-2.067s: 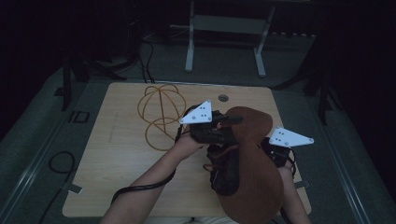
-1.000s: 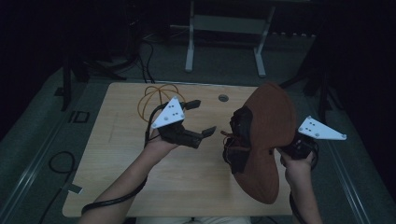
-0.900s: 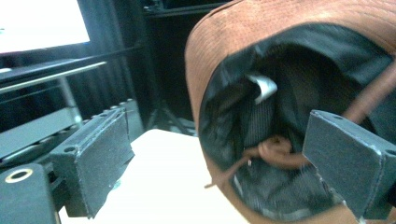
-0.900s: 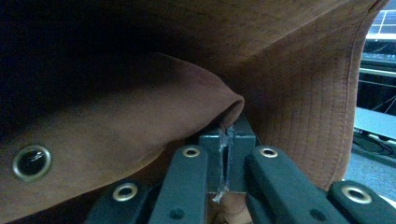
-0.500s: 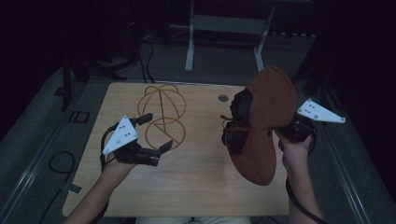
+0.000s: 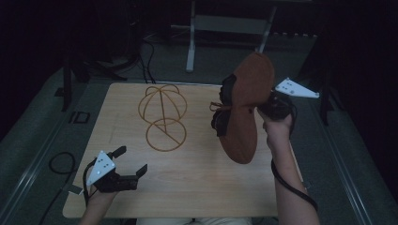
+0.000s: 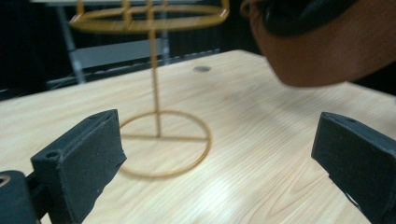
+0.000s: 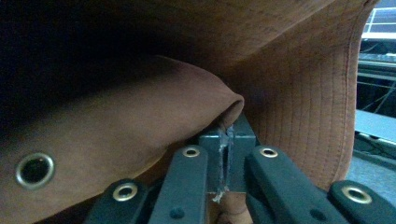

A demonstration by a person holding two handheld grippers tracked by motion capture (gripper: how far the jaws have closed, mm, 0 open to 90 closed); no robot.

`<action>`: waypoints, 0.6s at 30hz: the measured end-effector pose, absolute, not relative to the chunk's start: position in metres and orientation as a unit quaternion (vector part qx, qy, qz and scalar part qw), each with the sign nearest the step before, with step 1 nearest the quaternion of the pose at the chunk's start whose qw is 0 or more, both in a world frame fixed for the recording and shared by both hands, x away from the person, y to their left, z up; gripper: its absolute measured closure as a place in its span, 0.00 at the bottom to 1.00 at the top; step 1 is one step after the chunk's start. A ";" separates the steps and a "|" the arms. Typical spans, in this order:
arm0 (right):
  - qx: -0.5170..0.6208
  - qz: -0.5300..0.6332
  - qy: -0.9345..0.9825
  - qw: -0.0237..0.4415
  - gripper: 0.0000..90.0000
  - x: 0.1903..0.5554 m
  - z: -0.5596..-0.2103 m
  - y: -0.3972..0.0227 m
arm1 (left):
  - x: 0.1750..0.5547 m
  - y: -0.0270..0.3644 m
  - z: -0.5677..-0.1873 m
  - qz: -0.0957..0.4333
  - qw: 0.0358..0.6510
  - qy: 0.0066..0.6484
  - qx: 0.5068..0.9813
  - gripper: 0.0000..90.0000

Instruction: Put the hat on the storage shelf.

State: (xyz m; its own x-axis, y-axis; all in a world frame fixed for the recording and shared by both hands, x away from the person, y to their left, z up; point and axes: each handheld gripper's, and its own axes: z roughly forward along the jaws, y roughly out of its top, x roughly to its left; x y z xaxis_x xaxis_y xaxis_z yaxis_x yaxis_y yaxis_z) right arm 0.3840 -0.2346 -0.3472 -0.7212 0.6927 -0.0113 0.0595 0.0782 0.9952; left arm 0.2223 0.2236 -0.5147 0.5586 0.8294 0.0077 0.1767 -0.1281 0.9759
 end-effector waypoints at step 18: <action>0.195 0.614 0.723 0.250 0.97 0.420 -0.291 -0.112 | 0.209 0.243 -0.544 0.304 0.546 0.398 0.672 0.03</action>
State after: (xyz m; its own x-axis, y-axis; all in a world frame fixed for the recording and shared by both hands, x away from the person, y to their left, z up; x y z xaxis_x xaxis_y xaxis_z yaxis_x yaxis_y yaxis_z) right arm 0.4196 -0.1121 -0.2910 -0.7985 0.5896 -0.1217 -0.0250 0.1695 0.9852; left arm 0.2089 0.2426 -0.5444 0.4989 0.8663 -0.0264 0.2028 -0.0870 0.9753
